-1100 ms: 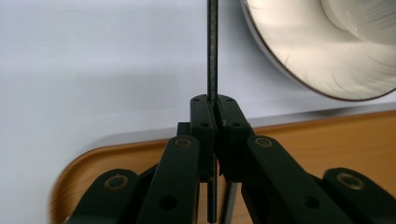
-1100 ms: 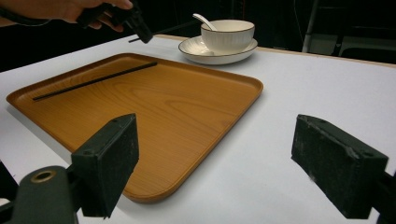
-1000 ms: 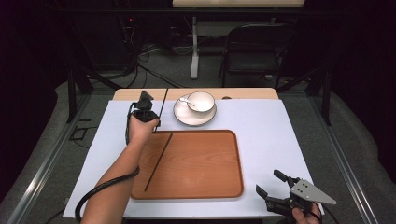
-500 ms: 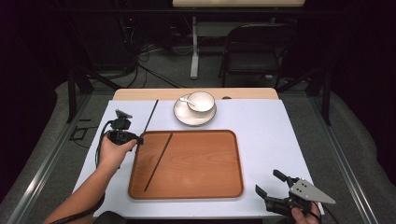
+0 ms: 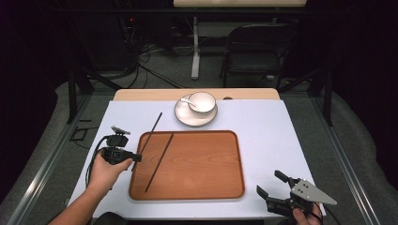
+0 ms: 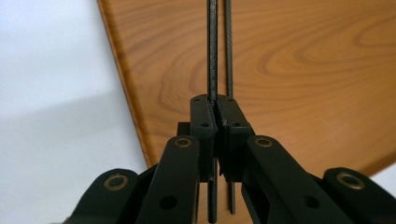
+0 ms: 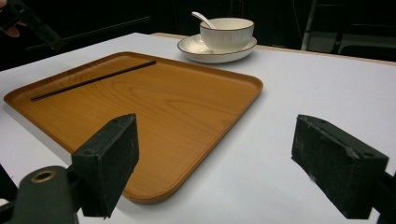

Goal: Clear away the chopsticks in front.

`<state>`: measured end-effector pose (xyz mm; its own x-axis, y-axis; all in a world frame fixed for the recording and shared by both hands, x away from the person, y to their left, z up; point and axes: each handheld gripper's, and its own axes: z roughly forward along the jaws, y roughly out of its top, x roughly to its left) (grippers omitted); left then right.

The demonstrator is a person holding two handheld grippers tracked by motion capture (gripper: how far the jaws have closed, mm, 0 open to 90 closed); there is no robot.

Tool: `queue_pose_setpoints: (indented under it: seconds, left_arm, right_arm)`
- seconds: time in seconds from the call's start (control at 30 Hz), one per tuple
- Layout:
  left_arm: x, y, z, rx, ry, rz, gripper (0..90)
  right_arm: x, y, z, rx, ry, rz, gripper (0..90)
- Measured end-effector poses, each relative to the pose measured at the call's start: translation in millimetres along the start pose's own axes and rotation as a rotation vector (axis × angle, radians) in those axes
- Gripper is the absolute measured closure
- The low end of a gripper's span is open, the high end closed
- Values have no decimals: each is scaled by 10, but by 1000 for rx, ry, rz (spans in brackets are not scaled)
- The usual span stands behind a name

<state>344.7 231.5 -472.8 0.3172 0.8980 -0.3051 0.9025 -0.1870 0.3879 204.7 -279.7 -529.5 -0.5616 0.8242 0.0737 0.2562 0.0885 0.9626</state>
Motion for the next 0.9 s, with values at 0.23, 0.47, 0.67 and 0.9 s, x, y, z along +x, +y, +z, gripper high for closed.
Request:
queue_pose_setpoints:
  seconds: [0.23,0.47,0.67,0.9]
  left_arm:
    - [-49,-167,64,27,-18,7,864]
    - [-25,-306,232,84,-31,-8,864]
    - [16,-355,319,108,-27,-21,864]
    - [51,-334,395,117,-20,-32,863]
  right_arm:
    - [1,0,-5,0,-2,1,144]
    - [2,0,-4,0,-2,1,144]
    - [1,0,-4,0,-3,1,144]
    - [0,0,-6,0,-4,0,144]
